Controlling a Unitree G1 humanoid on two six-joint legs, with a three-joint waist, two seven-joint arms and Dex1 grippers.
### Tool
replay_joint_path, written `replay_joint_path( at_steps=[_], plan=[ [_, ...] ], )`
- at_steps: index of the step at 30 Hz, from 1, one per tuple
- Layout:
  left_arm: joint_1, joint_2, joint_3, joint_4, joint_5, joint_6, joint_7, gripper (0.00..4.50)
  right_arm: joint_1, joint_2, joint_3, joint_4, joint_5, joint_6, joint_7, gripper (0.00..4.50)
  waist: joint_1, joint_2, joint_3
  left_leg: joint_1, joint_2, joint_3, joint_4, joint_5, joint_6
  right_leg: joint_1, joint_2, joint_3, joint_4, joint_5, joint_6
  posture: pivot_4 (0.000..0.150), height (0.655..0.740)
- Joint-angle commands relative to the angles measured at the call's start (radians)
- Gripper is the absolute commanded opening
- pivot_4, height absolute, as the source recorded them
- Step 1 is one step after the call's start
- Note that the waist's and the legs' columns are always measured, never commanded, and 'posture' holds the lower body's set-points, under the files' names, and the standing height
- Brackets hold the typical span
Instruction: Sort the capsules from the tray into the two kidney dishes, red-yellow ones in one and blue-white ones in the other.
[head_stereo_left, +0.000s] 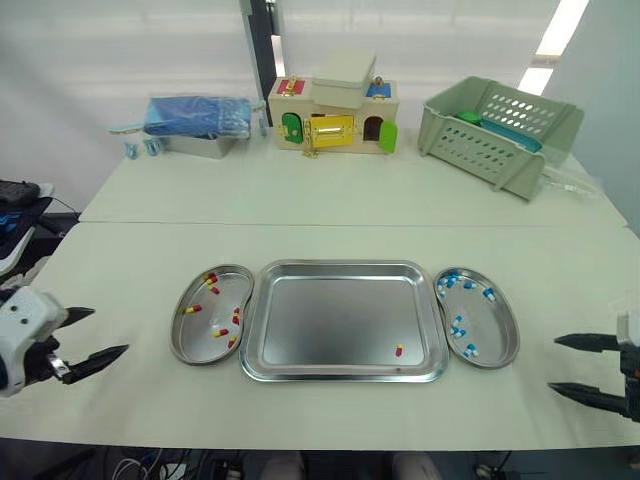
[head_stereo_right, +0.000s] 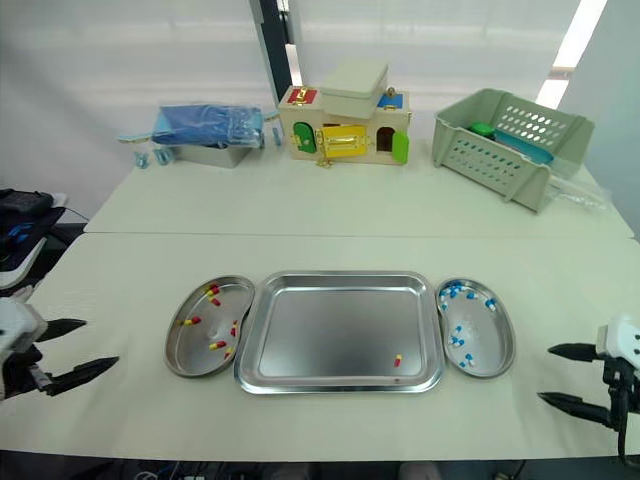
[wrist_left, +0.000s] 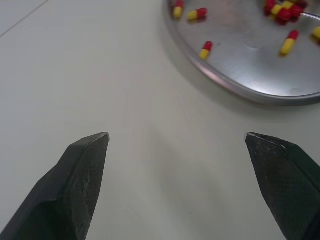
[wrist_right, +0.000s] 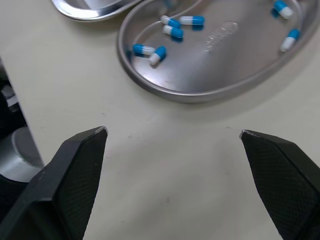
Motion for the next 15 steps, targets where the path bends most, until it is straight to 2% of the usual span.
replay_joint_path(
  at_steps=[1, 4, 6, 8, 11, 15],
  plan=[
    [-0.107, -0.006, -0.087, -0.112, -0.051, 0.04, -0.013, 4.5, 0.095, 0.044, -0.065, -0.167, 0.07, 0.053, -0.003, 4.49, 0.01, 0.0, 0.0, 0.0, 0.0, 0.0, 0.0, 0.0, 0.0, 0.0, 0.0, 0.0, 0.0, 0.0, 0.0, 0.15, 0.74],
    [-0.232, -0.021, -0.239, -0.193, -0.044, 0.069, -0.022, 4.5, 0.175, 0.131, -0.083, -0.319, 0.116, 0.065, -0.055, 4.49, 0.017, 0.0, 0.0, 0.0, 0.0, -0.001, 0.001, 0.0, 0.0, 0.001, 0.0, -0.001, 0.0, 0.0, 0.0, 0.15, 0.74],
    [-0.362, -0.058, -0.41, -0.261, -0.006, 0.081, -0.042, 4.5, 0.211, 0.253, -0.06, -0.451, 0.155, 0.045, -0.155, 4.49, 0.021, -0.001, 0.0, 0.0, 0.0, -0.001, 0.001, 0.0, 0.0, 0.001, 0.0, -0.001, 0.0, 0.0, 0.0, 0.15, 0.74],
    [-0.447, -0.091, -0.511, -0.288, 0.009, 0.097, -0.057, 4.5, 0.235, 0.337, -0.026, -0.53, 0.141, 0.019, -0.222, 4.49, 0.018, -0.001, 0.0, -0.001, 0.0, -0.002, 0.002, 0.0, 0.0, 0.001, 0.0, -0.002, 0.0, 0.0, 0.0, 0.15, 0.74],
    [-0.539, -0.167, -0.622, -0.299, 0.012, 0.117, -0.064, 4.5, 0.266, 0.418, 0.041, -0.59, 0.094, -0.012, -0.29, 4.49, 0.001, -0.001, 0.0, 0.0, 0.0, -0.001, 0.002, 0.0, 0.0, 0.0, 0.0, 0.0, 0.001, 0.0, 0.0, 0.15, 0.74],
    [-0.672, -0.299, -0.802, -0.247, 0.089, 0.103, -0.073, 4.5, 0.286, 0.469, 0.127, -0.595, 0.02, -0.071, -0.348, 4.49, 0.002, 0.0, -0.001, 0.001, -0.001, -0.001, 0.003, 0.0, 0.0, 0.001, 0.001, 0.0, 0.002, 0.0, 0.0, 0.15, 0.74]
  ],
)
